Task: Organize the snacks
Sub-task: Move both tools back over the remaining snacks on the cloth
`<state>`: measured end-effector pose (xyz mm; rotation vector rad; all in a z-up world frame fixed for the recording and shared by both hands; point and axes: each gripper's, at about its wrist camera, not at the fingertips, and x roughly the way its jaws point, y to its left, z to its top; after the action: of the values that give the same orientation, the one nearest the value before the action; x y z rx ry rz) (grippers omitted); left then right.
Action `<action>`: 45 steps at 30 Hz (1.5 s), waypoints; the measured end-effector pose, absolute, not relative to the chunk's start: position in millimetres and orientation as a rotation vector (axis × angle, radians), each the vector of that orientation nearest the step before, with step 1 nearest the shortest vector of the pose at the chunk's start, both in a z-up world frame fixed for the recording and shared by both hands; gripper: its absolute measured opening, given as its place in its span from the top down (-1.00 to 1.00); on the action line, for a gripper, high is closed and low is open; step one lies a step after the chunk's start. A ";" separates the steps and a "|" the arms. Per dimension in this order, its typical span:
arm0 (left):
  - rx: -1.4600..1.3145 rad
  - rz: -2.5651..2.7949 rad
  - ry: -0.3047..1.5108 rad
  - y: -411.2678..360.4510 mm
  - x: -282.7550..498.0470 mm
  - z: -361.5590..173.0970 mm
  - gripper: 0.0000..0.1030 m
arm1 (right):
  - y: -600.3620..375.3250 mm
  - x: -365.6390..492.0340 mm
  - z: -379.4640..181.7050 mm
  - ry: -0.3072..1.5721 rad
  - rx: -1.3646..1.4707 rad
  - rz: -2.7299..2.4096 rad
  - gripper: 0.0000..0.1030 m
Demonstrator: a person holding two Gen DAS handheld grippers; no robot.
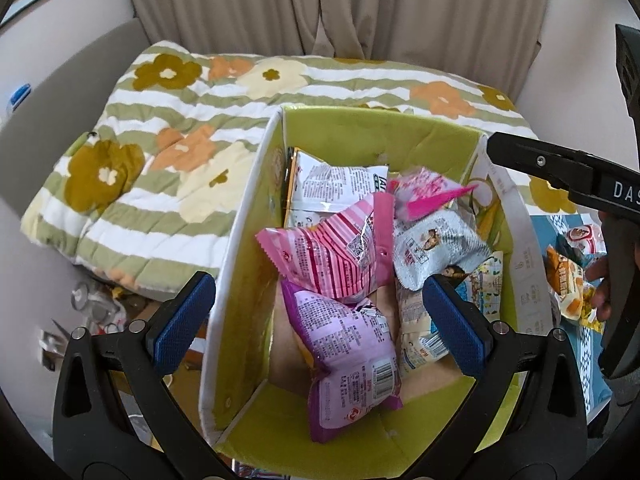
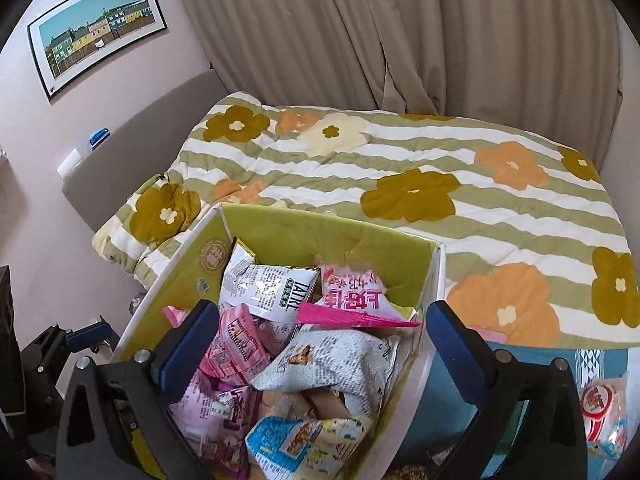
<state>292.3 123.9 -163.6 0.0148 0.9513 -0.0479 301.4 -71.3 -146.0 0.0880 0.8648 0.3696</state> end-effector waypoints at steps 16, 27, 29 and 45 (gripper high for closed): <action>0.020 -0.087 0.841 117.2 262.3 -113.0 -0.99 | -90.1 235.6 -95.5 0.792 0.119 0.276 -0.99; 0.022 -0.127 0.777 60.6 236.6 -88.3 -0.99 | -163.8 179.6 -71.3 0.729 0.157 0.150 -1.00; 0.020 -0.132 0.777 44.0 230.1 -87.5 -0.99 | -183.2 166.5 -69.4 0.713 0.148 0.108 -1.00; -0.017 -0.075 0.807 -108.8 188.7 -123.0 -0.99 | -332.5 110.1 -107.0 0.804 0.185 0.028 -1.00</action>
<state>188.7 -108.8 -123.0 -0.0170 0.8073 -0.0745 110.1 -332.5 -107.0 0.1855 0.8038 0.0283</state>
